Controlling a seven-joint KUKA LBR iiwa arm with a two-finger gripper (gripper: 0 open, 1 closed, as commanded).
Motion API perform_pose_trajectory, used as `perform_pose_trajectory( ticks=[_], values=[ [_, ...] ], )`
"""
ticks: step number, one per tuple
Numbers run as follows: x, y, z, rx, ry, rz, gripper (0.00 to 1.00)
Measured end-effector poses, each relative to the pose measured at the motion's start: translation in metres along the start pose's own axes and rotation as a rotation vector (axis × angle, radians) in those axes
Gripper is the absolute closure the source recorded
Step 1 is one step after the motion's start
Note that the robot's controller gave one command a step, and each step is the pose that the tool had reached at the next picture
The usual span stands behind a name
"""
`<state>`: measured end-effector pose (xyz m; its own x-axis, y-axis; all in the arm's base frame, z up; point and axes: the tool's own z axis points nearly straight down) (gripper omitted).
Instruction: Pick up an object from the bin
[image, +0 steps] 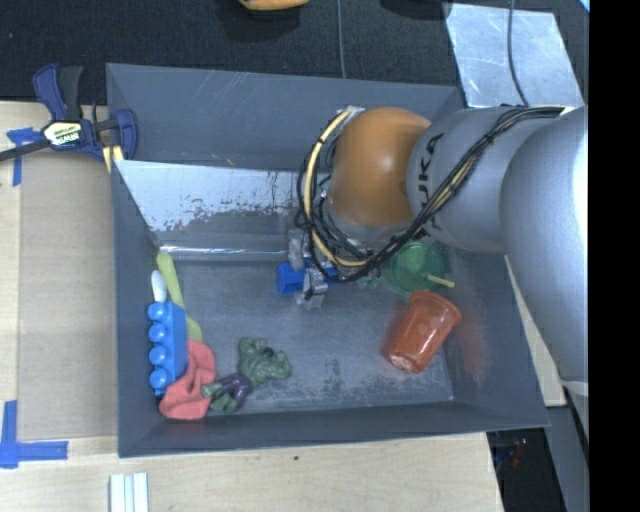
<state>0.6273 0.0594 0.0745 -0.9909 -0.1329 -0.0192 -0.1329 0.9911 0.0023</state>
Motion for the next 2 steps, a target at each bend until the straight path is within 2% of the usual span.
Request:
perform_pose_trajectory(
  ticks=[1, 2],
  values=[
    [0.000, 0.000, 0.000, 0.000, 0.000, 0.000, 1.00],
    [0.004, -0.003, -0.053, 0.000, 0.000, 0.006, 1.00]
  ],
)
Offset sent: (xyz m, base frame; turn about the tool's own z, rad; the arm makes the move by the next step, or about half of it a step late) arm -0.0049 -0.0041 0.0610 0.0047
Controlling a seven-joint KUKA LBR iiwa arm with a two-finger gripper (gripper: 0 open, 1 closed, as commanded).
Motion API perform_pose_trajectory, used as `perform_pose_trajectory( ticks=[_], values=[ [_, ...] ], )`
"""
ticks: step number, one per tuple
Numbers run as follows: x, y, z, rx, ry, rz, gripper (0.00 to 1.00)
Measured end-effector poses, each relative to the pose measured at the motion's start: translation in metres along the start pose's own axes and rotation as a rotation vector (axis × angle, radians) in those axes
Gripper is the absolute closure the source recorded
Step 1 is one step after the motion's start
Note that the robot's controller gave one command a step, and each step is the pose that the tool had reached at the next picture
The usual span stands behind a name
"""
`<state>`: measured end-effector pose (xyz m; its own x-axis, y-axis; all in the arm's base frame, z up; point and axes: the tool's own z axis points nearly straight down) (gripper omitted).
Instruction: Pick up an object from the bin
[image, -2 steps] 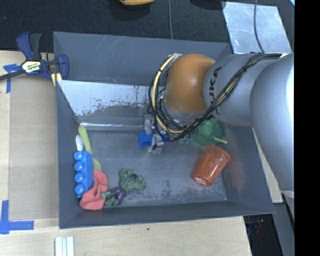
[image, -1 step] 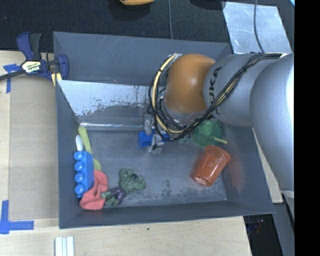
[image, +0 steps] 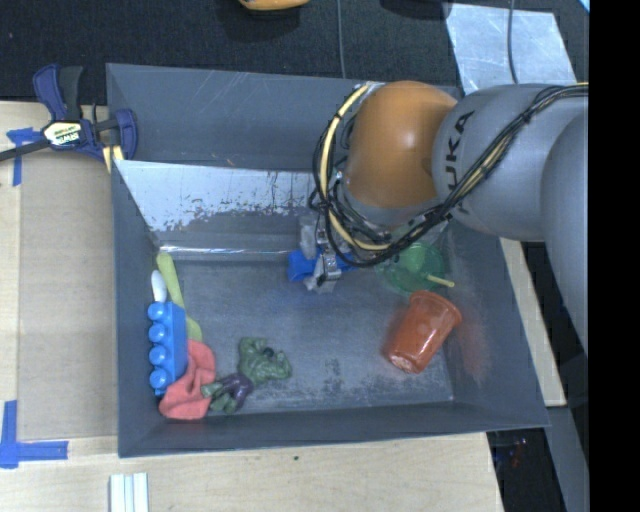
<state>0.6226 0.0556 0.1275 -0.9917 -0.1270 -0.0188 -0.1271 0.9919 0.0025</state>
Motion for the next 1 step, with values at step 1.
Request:
perform_pose_trajectory(
  ticks=[1],
  values=[
    [-0.0082, 0.0021, -0.0705, 0.000, -0.008, -0.053, 1.00]
  ],
)
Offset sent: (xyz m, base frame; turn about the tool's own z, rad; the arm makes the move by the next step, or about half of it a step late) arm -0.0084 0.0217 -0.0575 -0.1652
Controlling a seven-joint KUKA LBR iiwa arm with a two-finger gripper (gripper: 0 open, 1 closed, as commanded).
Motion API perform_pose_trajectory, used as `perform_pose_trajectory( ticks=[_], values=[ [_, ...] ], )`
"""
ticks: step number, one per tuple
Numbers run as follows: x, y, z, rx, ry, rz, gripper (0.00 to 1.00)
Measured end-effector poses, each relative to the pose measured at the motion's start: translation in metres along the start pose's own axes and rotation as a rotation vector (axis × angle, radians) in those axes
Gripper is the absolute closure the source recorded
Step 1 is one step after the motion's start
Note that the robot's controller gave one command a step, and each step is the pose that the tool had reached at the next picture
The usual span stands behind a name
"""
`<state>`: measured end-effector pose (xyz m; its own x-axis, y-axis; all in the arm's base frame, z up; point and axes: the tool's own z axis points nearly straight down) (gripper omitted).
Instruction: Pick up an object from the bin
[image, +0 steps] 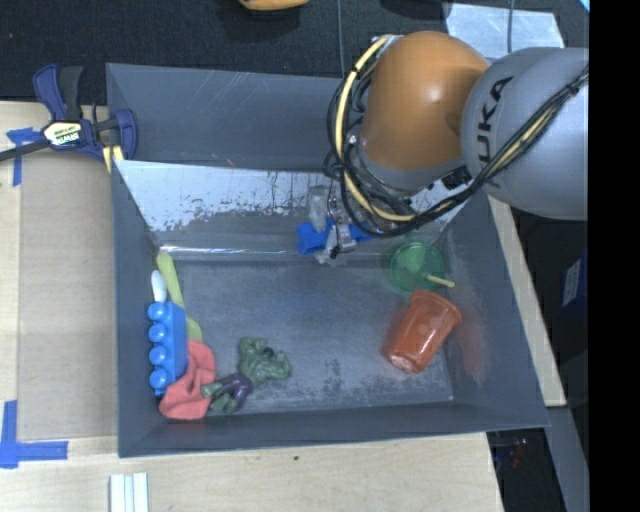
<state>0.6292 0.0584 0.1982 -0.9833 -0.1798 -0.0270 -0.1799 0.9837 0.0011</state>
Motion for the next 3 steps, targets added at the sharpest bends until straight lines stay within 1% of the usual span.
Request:
perform_pose_trajectory(
  ticks=[1, 2, 3],
  values=[
    [0.009, 0.012, 0.086, 0.000, 0.003, -0.070, 1.00],
    [0.007, 0.009, 0.030, 0.000, 0.001, -0.067, 1.00],
    [0.003, -0.009, -0.031, 0.000, 0.009, -0.059, 1.00]
  ],
)
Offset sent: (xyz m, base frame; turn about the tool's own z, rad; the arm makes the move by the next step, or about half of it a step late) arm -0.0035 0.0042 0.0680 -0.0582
